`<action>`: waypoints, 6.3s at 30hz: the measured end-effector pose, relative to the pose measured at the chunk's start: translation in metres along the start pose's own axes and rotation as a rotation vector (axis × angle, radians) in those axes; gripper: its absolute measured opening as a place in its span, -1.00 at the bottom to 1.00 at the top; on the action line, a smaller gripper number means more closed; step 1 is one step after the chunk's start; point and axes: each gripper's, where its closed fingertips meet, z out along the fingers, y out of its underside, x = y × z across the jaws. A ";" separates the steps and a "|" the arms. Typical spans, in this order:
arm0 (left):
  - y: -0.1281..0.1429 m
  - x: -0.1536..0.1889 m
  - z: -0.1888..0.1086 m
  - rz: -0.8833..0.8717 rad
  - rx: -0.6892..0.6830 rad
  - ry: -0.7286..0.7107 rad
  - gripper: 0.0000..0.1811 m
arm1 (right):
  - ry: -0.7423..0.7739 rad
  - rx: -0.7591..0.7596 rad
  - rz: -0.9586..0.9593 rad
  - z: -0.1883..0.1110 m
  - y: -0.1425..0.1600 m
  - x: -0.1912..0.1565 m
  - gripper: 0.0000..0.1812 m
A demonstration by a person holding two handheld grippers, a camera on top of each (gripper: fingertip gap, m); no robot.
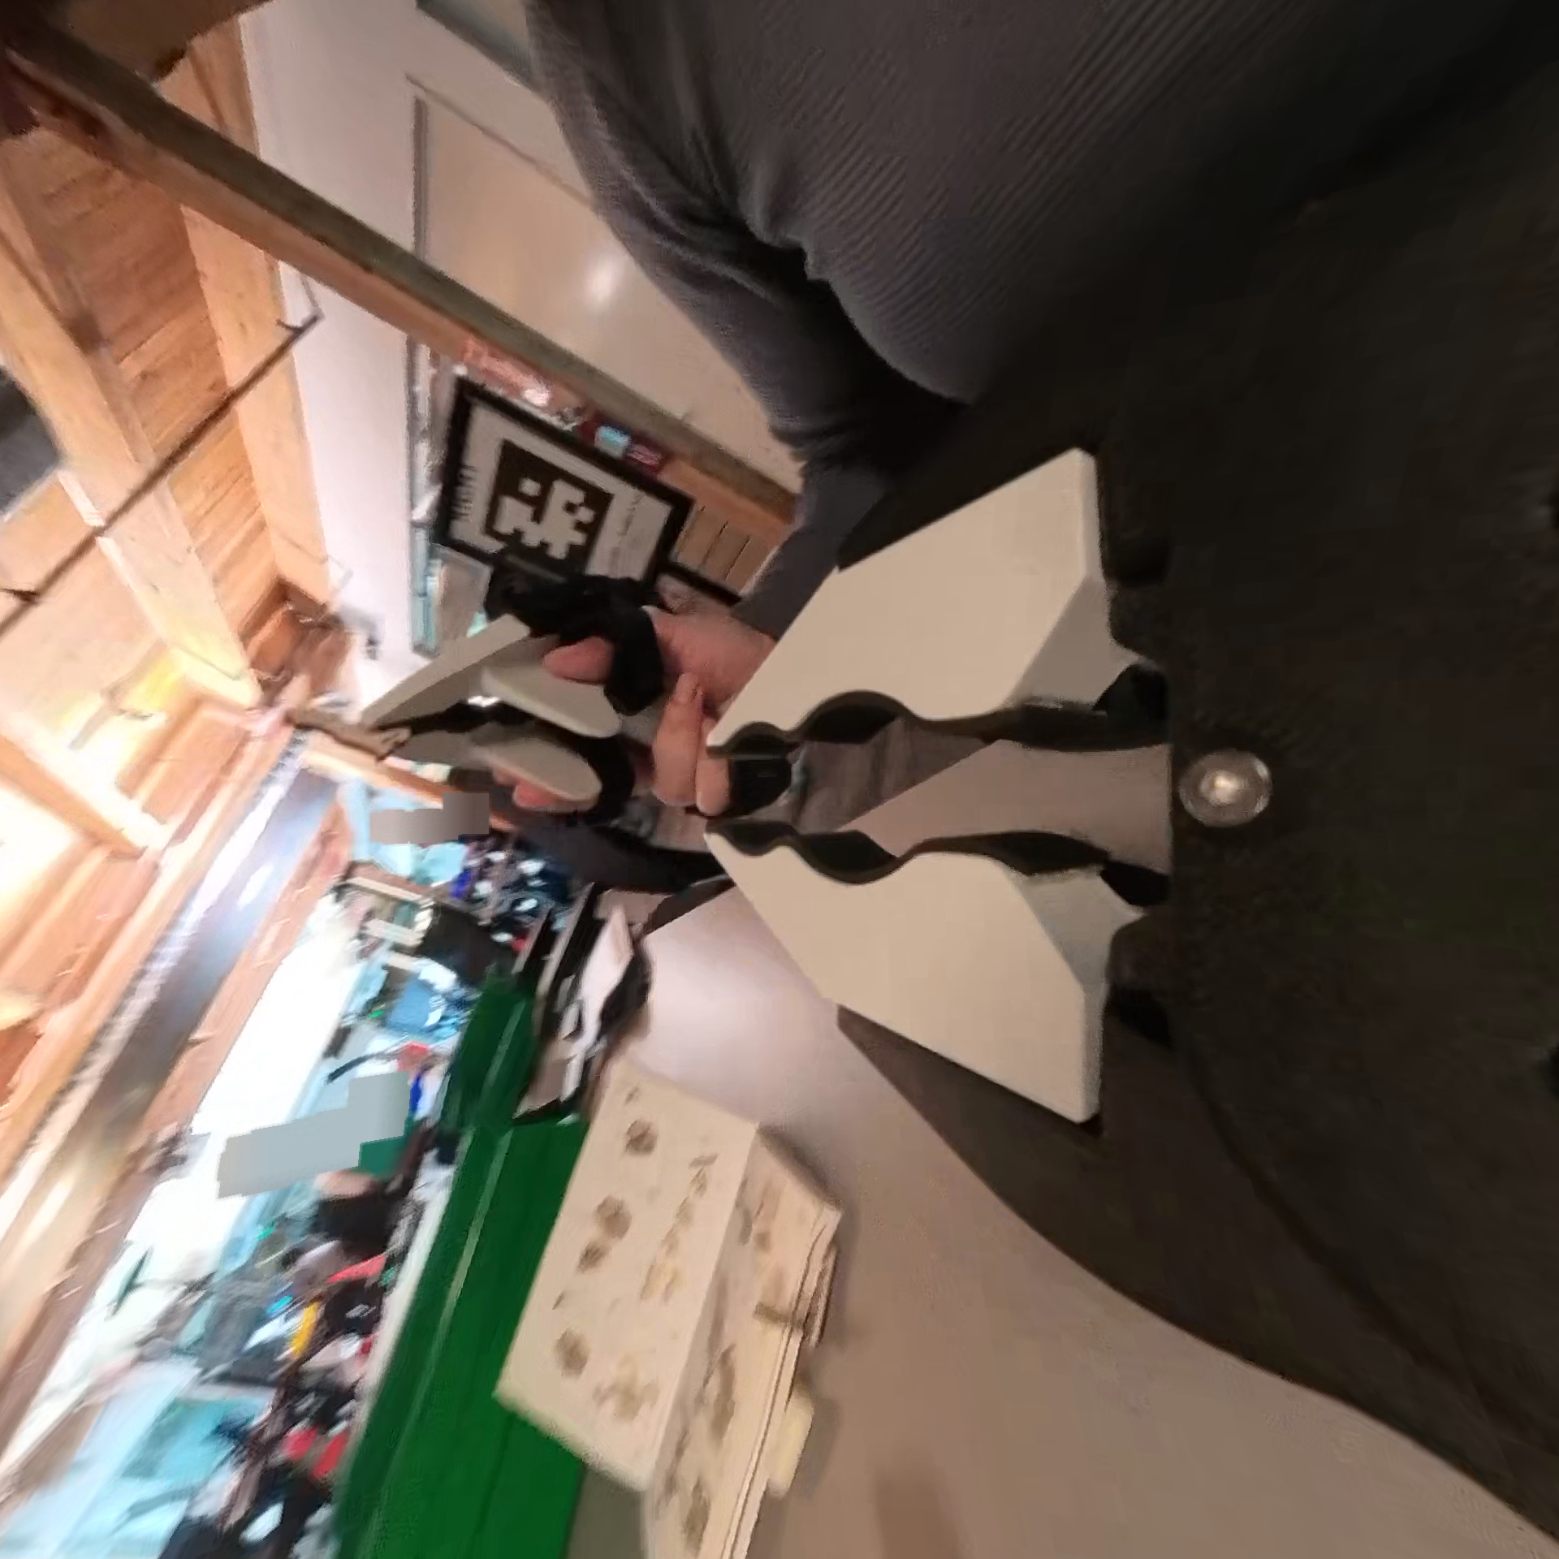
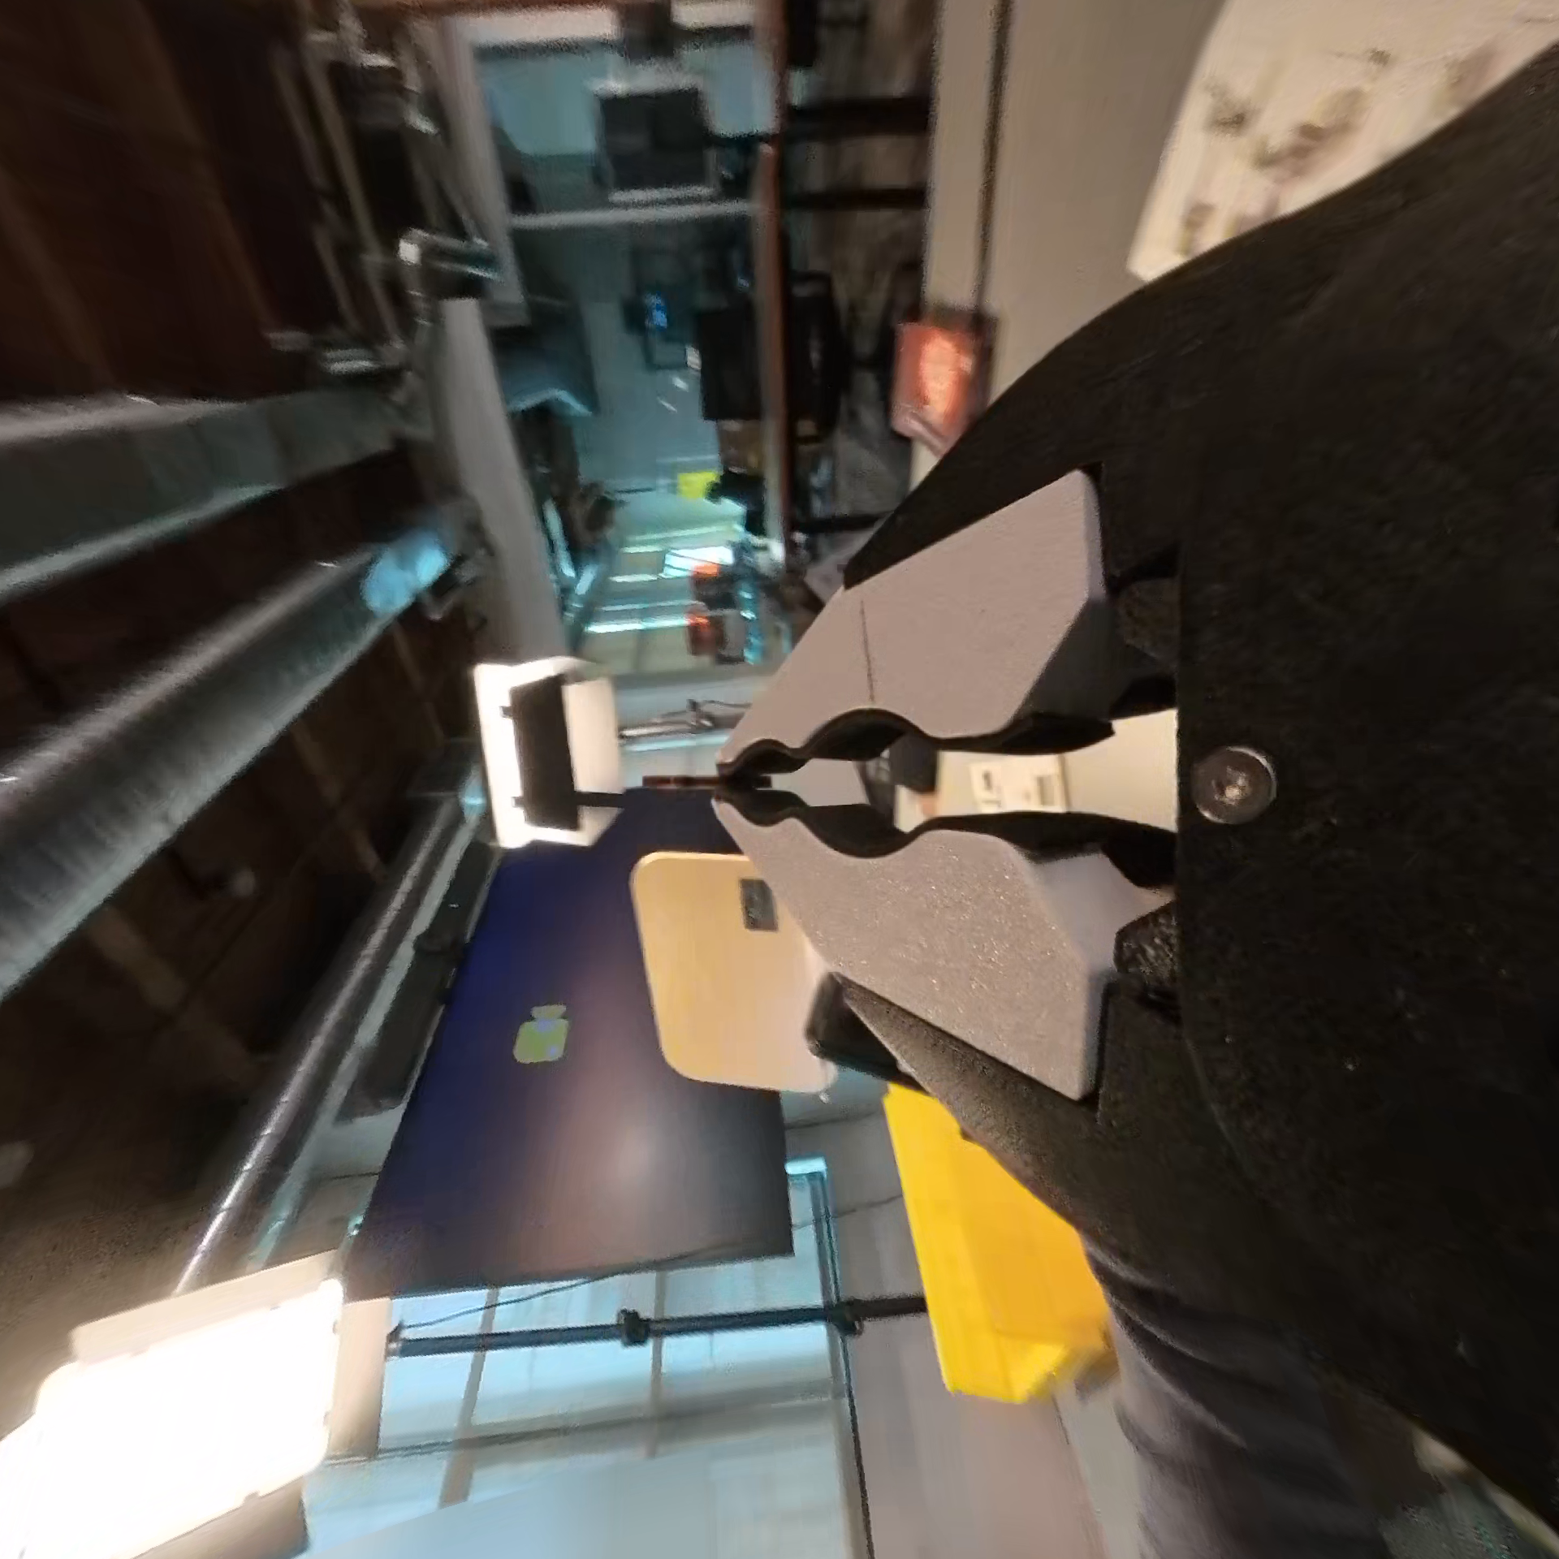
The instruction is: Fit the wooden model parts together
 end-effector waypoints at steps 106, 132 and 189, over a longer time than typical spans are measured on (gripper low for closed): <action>0.051 -0.113 0.016 0.433 -0.573 -0.626 -0.84 | -0.338 -0.940 -0.239 -0.072 0.123 0.083 -0.99; 0.071 -0.210 0.069 0.188 -0.820 -0.559 -0.84 | -0.598 -1.056 -0.383 -0.068 0.159 0.117 -0.99; 0.081 -0.179 0.022 0.186 -0.811 -0.402 -0.98 | -0.759 -1.270 -0.152 -0.034 0.213 0.070 -1.00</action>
